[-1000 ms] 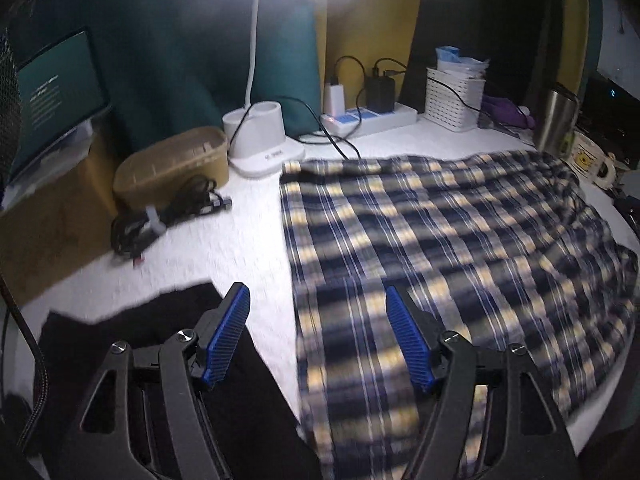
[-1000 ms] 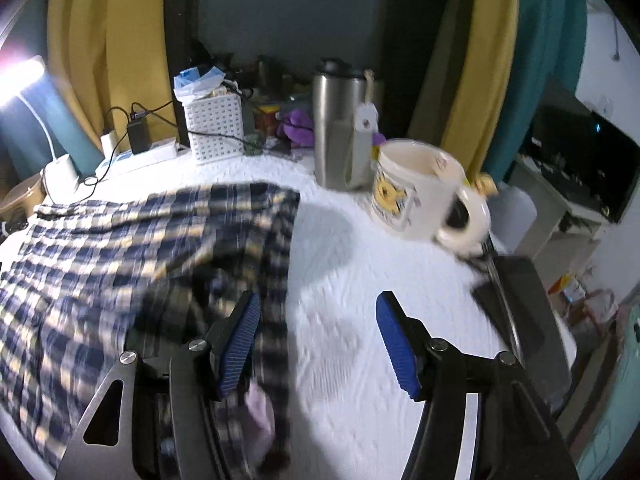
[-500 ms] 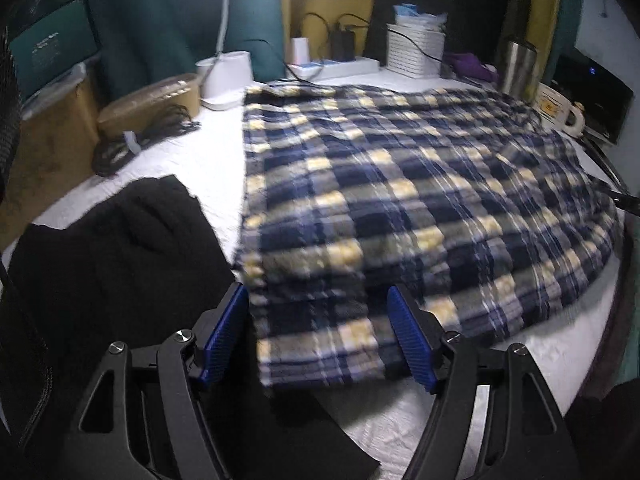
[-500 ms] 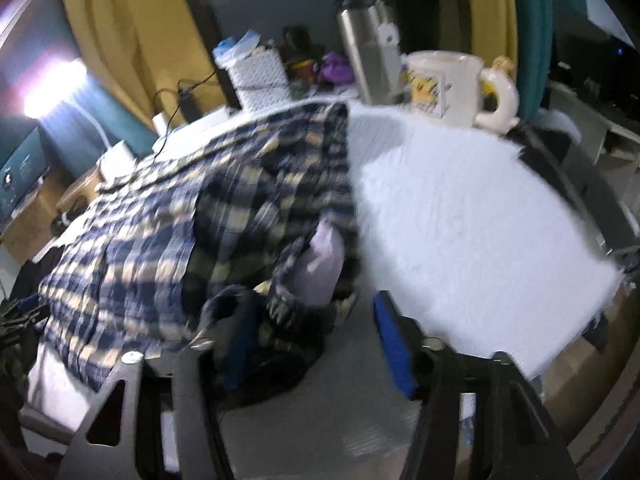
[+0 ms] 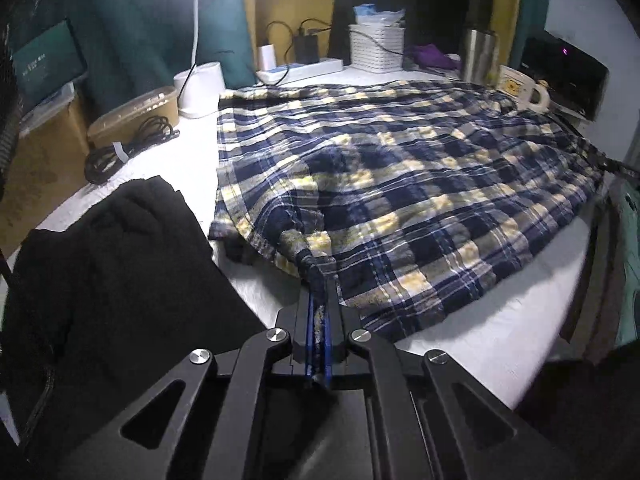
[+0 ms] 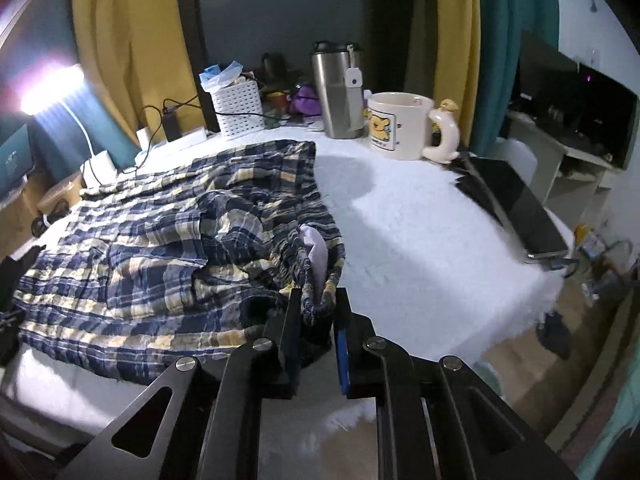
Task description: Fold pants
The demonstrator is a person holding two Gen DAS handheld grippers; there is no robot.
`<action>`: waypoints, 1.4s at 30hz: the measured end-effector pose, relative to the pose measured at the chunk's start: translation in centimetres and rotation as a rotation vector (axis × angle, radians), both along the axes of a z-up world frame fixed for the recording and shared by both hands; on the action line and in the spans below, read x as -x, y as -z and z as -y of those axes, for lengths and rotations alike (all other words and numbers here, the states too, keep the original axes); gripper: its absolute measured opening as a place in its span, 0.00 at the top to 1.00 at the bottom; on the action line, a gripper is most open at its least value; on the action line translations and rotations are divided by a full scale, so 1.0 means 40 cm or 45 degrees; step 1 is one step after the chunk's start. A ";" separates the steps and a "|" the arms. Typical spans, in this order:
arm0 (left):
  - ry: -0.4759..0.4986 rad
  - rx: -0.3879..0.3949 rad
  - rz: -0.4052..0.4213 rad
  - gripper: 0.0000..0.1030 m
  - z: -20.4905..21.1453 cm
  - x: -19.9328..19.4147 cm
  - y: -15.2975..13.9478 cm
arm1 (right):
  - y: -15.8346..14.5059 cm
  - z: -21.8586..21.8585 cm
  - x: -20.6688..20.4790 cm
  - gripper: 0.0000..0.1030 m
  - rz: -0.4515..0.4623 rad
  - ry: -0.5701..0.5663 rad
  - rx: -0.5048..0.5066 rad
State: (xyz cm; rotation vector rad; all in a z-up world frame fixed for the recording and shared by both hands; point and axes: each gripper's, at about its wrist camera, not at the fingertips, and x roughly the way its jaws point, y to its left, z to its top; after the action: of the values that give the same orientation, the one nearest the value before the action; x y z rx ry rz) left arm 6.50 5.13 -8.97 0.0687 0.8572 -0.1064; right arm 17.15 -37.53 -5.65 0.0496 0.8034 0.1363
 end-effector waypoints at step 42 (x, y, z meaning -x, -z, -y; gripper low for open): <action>0.191 -0.020 -0.012 0.24 0.144 -0.007 0.056 | 0.086 -0.376 0.161 0.08 0.096 -0.527 0.389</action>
State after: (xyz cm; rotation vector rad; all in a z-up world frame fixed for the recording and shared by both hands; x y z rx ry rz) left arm 6.77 -0.62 -11.22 0.1472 0.8618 -0.2412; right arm 10.70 -22.50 -9.09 -0.4104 0.7436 0.4023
